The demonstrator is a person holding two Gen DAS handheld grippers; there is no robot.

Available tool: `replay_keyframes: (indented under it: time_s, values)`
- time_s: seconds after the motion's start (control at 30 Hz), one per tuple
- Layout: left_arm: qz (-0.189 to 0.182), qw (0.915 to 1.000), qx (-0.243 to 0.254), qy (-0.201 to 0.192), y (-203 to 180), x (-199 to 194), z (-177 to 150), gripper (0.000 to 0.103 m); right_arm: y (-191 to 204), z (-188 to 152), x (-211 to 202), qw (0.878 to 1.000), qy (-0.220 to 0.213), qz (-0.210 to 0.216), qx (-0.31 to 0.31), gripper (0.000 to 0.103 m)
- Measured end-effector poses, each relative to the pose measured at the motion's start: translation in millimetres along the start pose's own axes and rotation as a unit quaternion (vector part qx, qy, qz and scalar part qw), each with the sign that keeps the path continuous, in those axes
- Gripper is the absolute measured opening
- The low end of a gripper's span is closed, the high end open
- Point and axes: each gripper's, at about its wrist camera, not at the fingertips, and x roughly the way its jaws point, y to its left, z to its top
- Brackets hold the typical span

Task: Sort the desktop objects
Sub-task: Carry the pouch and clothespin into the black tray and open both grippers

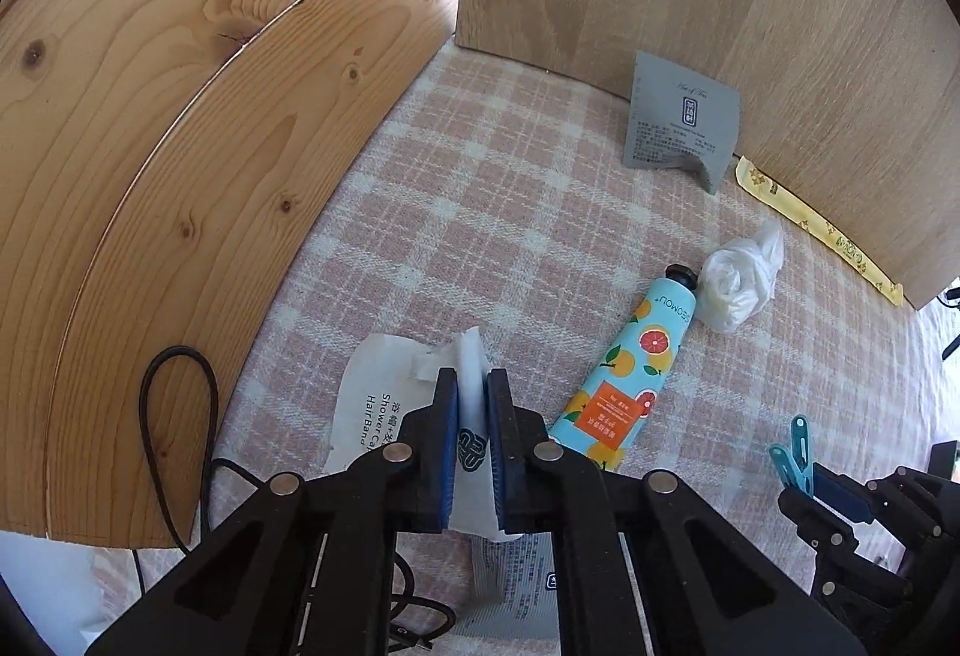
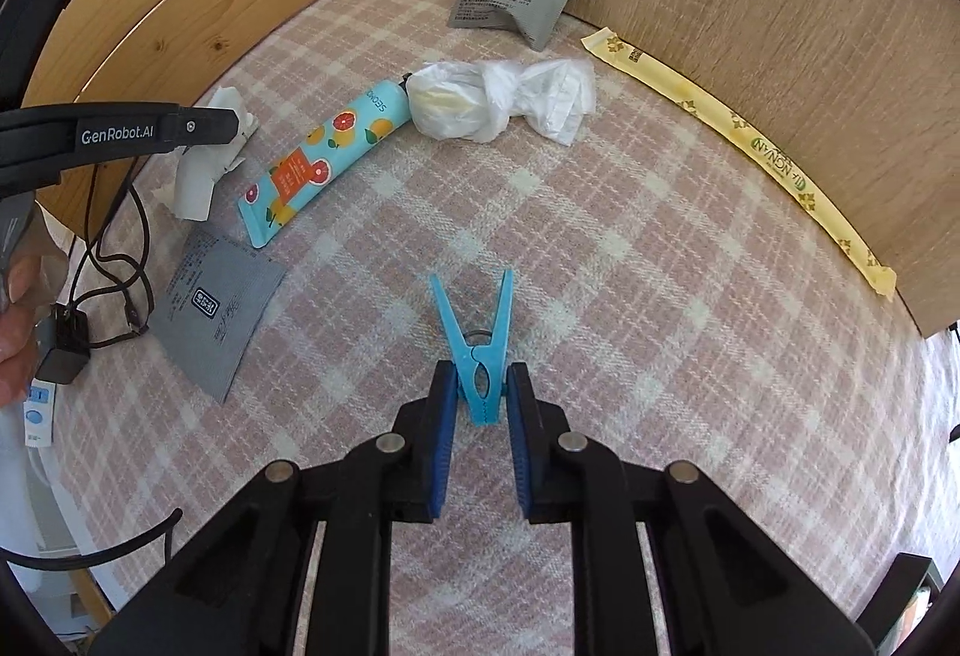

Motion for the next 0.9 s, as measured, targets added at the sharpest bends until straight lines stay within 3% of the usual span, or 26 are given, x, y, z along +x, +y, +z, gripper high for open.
replay_keyframes:
  time_s: [0.23, 0.47, 0.67, 0.9]
  values:
    - [-0.01, 0.9998, -0.006, -0.016, 7.0, -27.9, 8.0, 0.007, -2.3, -1.2, -20.1, 1.0, -0.015, 0.007, 0.011, 0.016]
    - [-0.033, 0.9977, 0.039, -0.044, -27.2, -76.9, -6.9, 0.007, -26.7, -19.3, -58.1, 0.998, -0.036, 0.008, 0.048, 0.016]
    - [-0.064, 0.9879, 0.128, -0.059, -108.9, -108.4, -27.9, 0.007, -92.9, -72.4, -111.2, 0.992, -0.059, -0.017, 0.111, 0.016]
    - [-0.135, 0.9627, 0.227, -0.057, -224.4, -141.7, -79.7, 0.007, -153.4, -150.7, -167.0, 0.976, -0.084, -0.082, 0.186, 0.016]
